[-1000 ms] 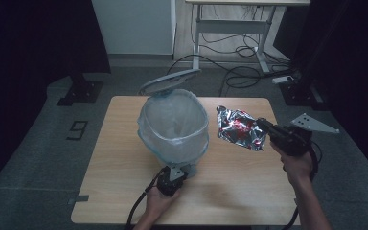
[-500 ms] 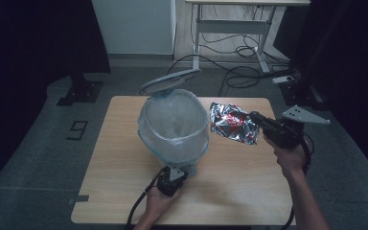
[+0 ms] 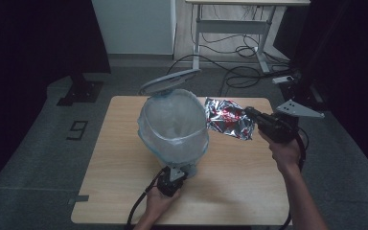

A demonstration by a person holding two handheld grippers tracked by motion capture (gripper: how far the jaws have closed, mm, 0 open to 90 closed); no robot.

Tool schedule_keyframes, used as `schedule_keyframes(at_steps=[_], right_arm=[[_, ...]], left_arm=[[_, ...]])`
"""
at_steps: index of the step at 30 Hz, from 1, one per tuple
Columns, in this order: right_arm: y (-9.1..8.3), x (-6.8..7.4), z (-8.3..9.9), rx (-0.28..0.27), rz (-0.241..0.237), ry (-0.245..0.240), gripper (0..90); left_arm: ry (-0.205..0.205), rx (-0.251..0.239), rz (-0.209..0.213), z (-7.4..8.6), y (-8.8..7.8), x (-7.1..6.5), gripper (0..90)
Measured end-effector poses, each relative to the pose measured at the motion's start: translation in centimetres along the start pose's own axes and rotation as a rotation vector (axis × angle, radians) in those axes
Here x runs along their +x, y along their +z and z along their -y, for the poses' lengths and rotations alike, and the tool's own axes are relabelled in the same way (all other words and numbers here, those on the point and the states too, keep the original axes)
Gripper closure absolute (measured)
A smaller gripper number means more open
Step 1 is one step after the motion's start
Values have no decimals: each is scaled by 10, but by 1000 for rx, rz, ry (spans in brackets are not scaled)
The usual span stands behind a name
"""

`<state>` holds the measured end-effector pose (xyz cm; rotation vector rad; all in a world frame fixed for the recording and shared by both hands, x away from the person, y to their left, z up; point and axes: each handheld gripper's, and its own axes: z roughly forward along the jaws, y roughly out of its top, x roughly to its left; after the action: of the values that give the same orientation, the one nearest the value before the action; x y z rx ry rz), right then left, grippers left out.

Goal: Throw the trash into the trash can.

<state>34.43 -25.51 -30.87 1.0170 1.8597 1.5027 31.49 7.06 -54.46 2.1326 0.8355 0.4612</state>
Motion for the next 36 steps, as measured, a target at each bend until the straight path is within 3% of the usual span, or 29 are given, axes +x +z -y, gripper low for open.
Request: schedule_keyframes(at_steps=[36], right_arm=[[41,20,-9,20,-30,-7,884]], left_arm=[[7,1,-6,0,0,-1,900]])
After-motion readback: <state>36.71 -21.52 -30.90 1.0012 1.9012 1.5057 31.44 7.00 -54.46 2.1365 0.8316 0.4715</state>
